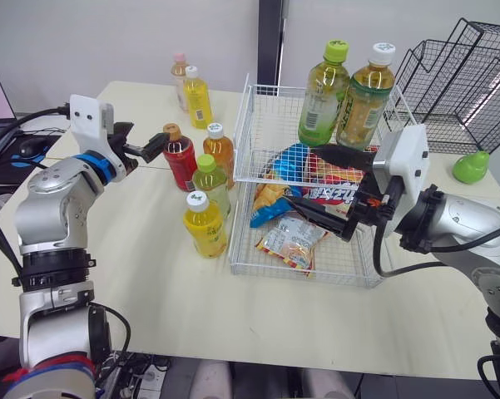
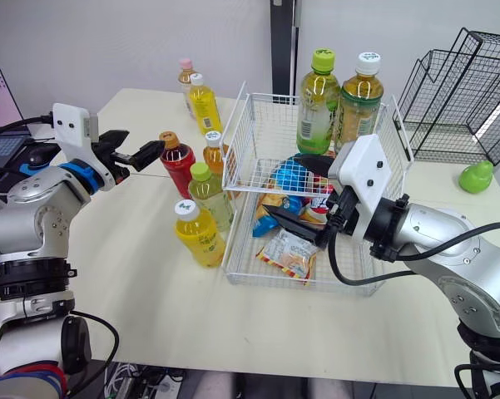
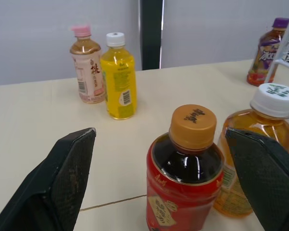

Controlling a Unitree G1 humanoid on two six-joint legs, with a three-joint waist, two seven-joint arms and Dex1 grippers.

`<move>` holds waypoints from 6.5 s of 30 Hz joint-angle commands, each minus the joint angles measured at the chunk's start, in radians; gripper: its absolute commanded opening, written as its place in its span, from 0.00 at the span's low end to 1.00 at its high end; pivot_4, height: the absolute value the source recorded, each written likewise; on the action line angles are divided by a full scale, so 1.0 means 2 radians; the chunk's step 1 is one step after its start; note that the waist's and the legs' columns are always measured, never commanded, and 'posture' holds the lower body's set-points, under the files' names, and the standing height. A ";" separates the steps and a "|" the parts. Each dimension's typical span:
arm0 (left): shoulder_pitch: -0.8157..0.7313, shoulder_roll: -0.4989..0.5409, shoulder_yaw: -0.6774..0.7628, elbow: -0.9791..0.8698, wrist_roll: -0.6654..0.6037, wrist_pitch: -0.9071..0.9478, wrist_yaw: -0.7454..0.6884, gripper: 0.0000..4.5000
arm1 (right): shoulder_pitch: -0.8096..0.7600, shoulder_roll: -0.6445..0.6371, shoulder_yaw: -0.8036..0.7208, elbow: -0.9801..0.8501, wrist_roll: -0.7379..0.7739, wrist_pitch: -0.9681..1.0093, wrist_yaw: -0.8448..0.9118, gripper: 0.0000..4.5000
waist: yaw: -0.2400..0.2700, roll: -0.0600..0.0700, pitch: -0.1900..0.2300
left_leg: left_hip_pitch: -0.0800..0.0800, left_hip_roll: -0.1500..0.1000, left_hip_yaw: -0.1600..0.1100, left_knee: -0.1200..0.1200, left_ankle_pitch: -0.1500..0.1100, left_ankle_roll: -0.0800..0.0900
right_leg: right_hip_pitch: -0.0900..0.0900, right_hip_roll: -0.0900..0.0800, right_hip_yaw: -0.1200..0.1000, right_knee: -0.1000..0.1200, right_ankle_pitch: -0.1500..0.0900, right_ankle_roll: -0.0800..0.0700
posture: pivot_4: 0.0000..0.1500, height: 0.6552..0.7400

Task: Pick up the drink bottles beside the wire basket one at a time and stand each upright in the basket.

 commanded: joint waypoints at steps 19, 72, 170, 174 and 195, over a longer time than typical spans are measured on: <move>-0.068 -0.013 -0.038 0.074 0.021 -0.045 -0.001 0.99 | 0.039 -0.014 -0.062 -0.080 0.047 0.033 -0.019 1.00 | -0.002 0.000 0.000 | 0.000 0.000 0.000 0.000 0.000 0.000 | 0.000 0.000 0.000 0.000 0.000 0.000 | 1.00 0.77; -0.580 0.011 -0.113 0.360 0.042 0.003 -0.261 0.30 | 0.107 -0.028 -0.135 -0.088 0.008 -0.031 0.009 1.00 | -0.003 0.000 0.001 | -0.007 -0.001 -0.001 0.000 0.000 0.000 | -0.007 0.002 -0.001 -0.001 -0.001 0.002 | 1.00 0.77; 0.245 -0.114 -0.008 -0.598 -0.103 0.285 0.200 1.00 | 0.087 0.010 0.047 -0.054 -0.077 -0.062 0.176 1.00 | -0.002 0.000 -0.001 | 0.002 -0.001 -0.002 0.001 0.000 0.000 | 0.002 0.001 0.000 0.000 0.000 0.000 | 1.00 0.77; 0.260 -0.130 -0.028 -0.596 -0.085 0.279 0.229 1.00 | 0.087 0.009 0.046 -0.057 -0.078 -0.062 0.176 1.00 | -0.002 0.000 -0.001 | 0.002 -0.001 -0.001 0.000 0.000 0.000 | 0.002 0.001 0.000 0.000 0.000 0.000 | 1.00 0.77; 0.269 -0.048 0.012 -0.536 -0.089 0.183 0.140 0.30 | 0.084 0.004 0.030 -0.059 -0.080 -0.053 0.171 1.00 | -0.004 0.000 -0.001 | 0.002 0.000 -0.001 0.000 0.000 0.000 | 0.001 0.002 0.001 -0.001 0.000 0.000 | 1.00 0.77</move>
